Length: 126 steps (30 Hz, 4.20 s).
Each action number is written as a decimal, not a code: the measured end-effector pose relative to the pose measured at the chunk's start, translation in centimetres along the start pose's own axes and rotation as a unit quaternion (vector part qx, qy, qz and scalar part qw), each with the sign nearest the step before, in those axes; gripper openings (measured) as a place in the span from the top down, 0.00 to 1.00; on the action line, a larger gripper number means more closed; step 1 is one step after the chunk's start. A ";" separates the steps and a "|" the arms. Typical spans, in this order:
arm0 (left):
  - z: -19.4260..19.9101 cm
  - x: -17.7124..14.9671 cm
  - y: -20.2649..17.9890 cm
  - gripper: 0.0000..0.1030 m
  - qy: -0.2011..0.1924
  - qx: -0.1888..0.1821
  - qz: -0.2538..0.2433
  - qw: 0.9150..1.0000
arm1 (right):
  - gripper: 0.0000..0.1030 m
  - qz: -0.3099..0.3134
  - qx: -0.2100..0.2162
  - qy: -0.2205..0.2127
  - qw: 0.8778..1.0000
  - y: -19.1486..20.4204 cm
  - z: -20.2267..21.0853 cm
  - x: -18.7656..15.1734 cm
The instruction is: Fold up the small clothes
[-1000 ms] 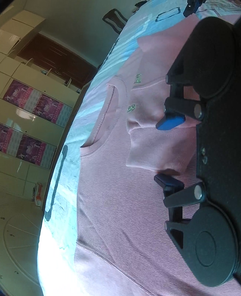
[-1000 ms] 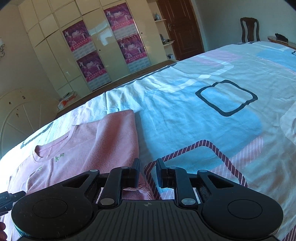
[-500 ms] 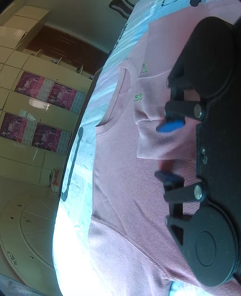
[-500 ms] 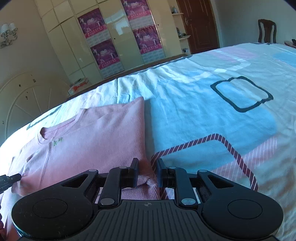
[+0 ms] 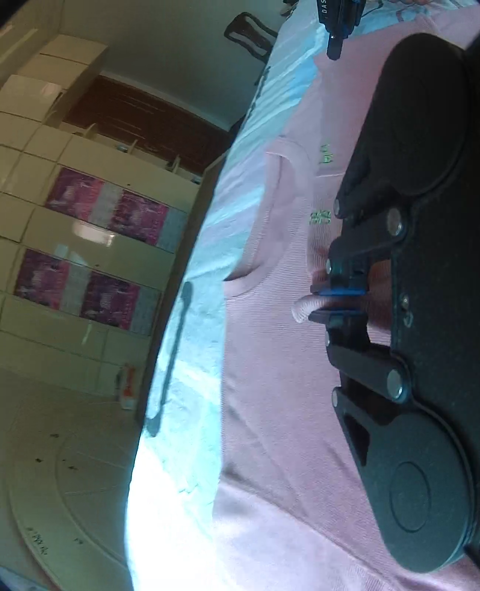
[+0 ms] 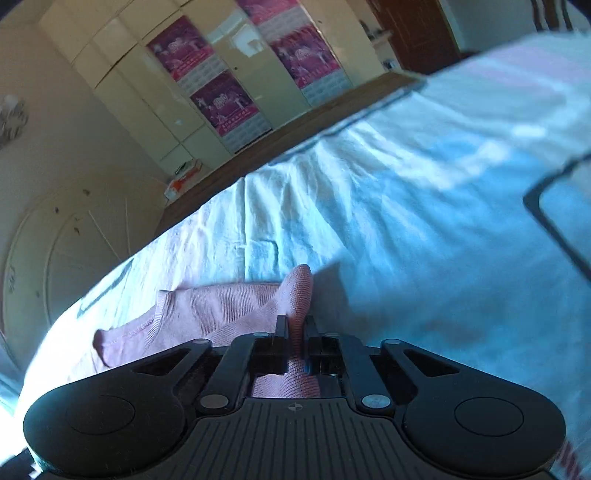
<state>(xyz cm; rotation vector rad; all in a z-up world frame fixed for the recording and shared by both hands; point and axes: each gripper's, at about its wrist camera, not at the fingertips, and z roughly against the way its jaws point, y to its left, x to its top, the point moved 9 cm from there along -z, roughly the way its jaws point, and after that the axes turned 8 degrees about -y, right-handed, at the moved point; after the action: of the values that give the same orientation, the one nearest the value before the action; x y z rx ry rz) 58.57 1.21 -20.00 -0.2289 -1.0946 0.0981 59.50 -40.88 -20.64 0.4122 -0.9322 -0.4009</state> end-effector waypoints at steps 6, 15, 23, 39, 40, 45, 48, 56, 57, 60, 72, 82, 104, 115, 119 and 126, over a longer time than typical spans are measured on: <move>-1.3 -1.6 -0.1 0.87 0.037 0.024 -0.039 0.998 | 0.93 0.063 -0.043 0.011 0.997 0.0 -0.6 -1.3; -1.2 0.6 -6.7 0.47 0.029 -0.040 -0.066 0.997 | 0.92 0.174 0.061 0.036 0.982 9.0 -1.1 -4.0; -3.7 -1.5 -4.1 0.71 0.064 -0.030 -0.022 0.997 | 0.93 0.205 0.014 0.027 0.978 8.4 -3.1 -5.2; 0.7 -3.3 -5.9 0.53 0.064 -0.016 -0.145 0.987 | 0.94 0.130 -0.033 0.014 0.991 1.6 2.8 -3.9; 1.3 -2.8 -5.8 0.52 0.053 -0.016 -0.138 0.989 | 0.94 0.134 -0.036 0.006 0.990 1.8 3.6 -3.7; 3.1 -3.9 -5.7 0.50 0.069 -0.025 -0.139 0.988 | 0.94 0.151 -0.046 0.017 0.987 2.2 7.1 -6.2; 3.4 -4.9 -5.5 0.52 0.072 -0.018 -0.144 0.987 | 0.92 0.146 -0.057 0.029 0.987 1.6 7.3 -7.9; 4.7 -5.7 -5.6 0.50 0.071 -0.021 -0.138 0.988 | 0.92 0.151 -0.069 0.025 0.986 2.3 9.3 -9.4; 4.8 -5.5 -5.6 0.50 0.070 -0.022 -0.131 0.989 | 0.92 0.144 -0.073 0.027 0.986 2.5 9.3 -9.1; 4.7 -5.7 -5.2 0.50 0.066 -0.026 -0.137 0.988 | 0.92 0.134 -0.063 0.008 0.989 3.3 9.6 -8.4; 10.4 0.0 10.7 0.48 0.002 0.091 0.004 0.996 | 0.31 0.121 -0.061 -0.005 0.991 6.9 9.5 -9.3; 16.1 2.3 30.1 0.54 -0.037 0.223 0.171 0.959 | 0.66 0.127 -0.022 0.009 0.992 16.5 5.0 -12.7; 18.1 2.6 46.6 0.85 -0.164 0.180 0.456 0.856 | 0.66 0.082 -0.063 0.021 0.994 19.1 1.1 -13.3; 15.3 7.8 28.3 0.92 -0.099 0.096 0.182 0.974 | 0.66 0.067 -0.070 0.019 0.995 17.7 1.8 -13.3; 12.6 7.0 17.4 0.91 -0.063 0.034 0.093 0.993 | 0.66 0.069 -0.056 0.017 0.996 17.8 2.7 -13.2; 7.0 2.0 3.0 0.91 0.019 -0.029 0.006 0.999 | 0.66 0.049 -0.051 0.003 0.997 16.8 4.8 -12.4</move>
<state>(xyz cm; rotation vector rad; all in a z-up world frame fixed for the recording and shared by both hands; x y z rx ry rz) 53.38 5.46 -15.93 -0.2891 -1.0584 0.0725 51.41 -21.22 -18.05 0.2722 -0.9183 -0.3557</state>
